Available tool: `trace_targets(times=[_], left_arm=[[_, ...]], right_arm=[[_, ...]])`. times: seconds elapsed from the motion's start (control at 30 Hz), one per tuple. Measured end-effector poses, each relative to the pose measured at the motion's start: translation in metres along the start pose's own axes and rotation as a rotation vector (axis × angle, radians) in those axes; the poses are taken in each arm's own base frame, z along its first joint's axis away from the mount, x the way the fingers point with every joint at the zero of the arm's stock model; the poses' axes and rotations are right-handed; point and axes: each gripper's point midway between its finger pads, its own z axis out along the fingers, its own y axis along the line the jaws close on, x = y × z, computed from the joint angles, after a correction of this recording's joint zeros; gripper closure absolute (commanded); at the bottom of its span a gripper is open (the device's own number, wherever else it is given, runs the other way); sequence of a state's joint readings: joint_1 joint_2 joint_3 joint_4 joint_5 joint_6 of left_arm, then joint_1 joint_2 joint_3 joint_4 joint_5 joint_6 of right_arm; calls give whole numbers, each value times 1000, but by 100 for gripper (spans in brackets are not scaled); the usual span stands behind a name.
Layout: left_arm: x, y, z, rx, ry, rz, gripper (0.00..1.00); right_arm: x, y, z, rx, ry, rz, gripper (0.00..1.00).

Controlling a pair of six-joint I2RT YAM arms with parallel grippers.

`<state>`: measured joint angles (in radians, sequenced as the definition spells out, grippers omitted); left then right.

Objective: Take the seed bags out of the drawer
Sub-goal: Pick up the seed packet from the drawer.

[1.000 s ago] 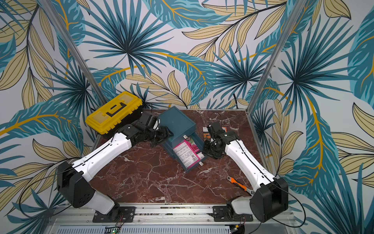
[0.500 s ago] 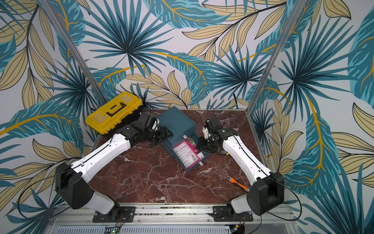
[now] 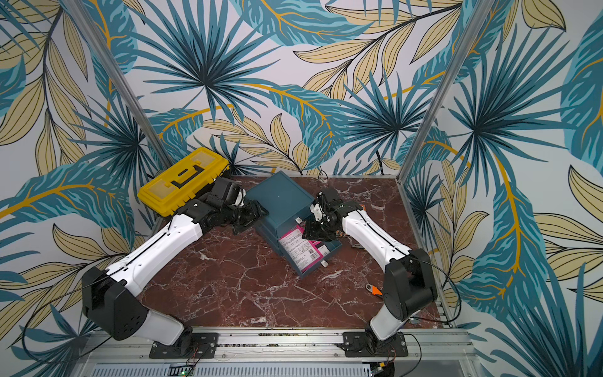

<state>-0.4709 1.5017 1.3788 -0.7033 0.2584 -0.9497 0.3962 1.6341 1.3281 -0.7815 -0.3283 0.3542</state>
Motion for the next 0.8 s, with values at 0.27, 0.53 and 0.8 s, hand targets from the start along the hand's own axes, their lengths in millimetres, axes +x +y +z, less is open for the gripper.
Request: trace_targets(times=[0.27, 0.53, 0.8], left_arm=[[3, -2, -1, 5, 19, -4, 34], [0, -21, -11, 56, 25, -2, 33], [4, -25, 1, 57, 63, -1, 34]], right_arm=[[2, -11, 18, 15, -20, -16, 51], [1, -20, 31, 25, -59, -24, 50], [-7, -20, 32, 25, -92, -26, 50]])
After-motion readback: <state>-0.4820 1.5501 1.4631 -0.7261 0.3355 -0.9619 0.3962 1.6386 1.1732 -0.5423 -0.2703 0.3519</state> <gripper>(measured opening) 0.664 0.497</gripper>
